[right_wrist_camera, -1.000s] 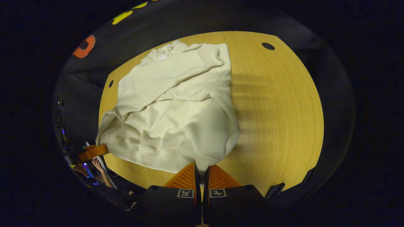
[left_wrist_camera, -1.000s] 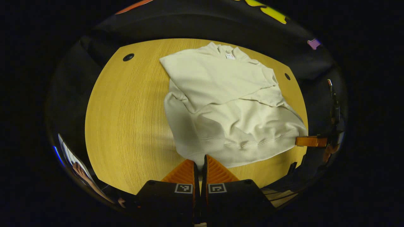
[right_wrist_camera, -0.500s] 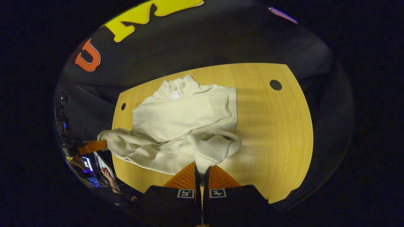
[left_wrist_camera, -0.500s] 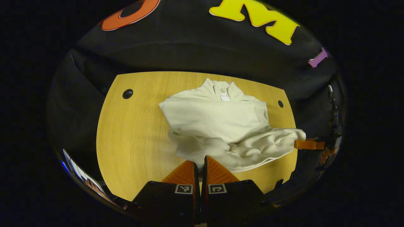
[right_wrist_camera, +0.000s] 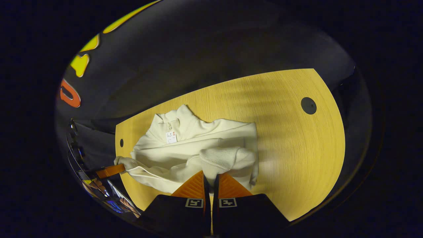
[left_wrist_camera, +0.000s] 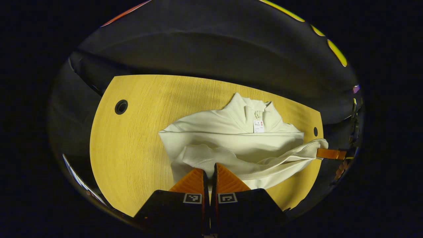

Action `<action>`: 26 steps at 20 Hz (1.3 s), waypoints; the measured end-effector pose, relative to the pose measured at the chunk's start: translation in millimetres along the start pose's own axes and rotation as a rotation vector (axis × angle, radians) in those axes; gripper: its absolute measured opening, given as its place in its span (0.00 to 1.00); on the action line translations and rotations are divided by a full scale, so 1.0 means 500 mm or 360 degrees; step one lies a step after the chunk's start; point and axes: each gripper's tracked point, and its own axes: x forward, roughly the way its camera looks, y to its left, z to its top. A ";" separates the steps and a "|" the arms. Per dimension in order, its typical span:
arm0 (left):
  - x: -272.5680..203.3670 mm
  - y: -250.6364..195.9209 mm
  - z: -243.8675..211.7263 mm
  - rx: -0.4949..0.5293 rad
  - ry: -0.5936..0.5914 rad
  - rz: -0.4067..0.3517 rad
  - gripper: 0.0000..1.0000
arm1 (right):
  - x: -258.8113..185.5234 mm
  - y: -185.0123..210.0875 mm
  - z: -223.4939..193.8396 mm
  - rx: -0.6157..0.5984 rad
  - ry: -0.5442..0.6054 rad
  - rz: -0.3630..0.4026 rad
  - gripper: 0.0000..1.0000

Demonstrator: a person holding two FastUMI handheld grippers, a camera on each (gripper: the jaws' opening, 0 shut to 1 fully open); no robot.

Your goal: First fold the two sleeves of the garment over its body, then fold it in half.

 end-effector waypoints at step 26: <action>-0.123 0.013 0.041 0.0126 -0.0438 0.0059 0.99 | -0.219 0.040 0.048 -0.0362 -0.0618 -0.0254 0.96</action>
